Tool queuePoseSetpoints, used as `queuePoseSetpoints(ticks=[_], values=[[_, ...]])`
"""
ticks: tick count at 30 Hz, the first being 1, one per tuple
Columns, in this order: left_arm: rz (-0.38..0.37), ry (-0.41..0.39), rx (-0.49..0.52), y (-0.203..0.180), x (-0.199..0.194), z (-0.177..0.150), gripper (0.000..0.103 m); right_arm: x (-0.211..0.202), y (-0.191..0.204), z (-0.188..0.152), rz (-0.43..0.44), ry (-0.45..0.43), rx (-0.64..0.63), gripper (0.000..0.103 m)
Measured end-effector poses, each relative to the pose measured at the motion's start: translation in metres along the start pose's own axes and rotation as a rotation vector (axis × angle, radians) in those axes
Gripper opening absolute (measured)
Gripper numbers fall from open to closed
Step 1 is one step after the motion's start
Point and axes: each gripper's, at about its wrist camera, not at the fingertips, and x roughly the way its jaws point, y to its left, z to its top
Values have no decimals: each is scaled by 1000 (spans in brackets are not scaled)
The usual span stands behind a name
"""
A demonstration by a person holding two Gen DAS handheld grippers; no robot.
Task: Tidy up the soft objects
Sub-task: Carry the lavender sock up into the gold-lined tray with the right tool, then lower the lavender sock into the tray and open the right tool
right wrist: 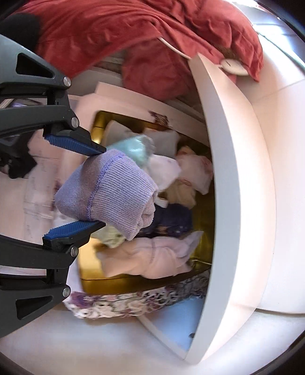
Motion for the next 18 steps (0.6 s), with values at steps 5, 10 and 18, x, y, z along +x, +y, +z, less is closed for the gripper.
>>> queuePoseSetpoints(ticks=[5,10,18], values=[[-3,2,-8,1,2,-3,35,25,2,23,-46,15,-2,54],[-11,5,-22,4,3,-2,35,55,-5,34,-90,63,8,54],[-13,13,-32,8,6,1,35,75,-7,41,-97,89,-18,55]])
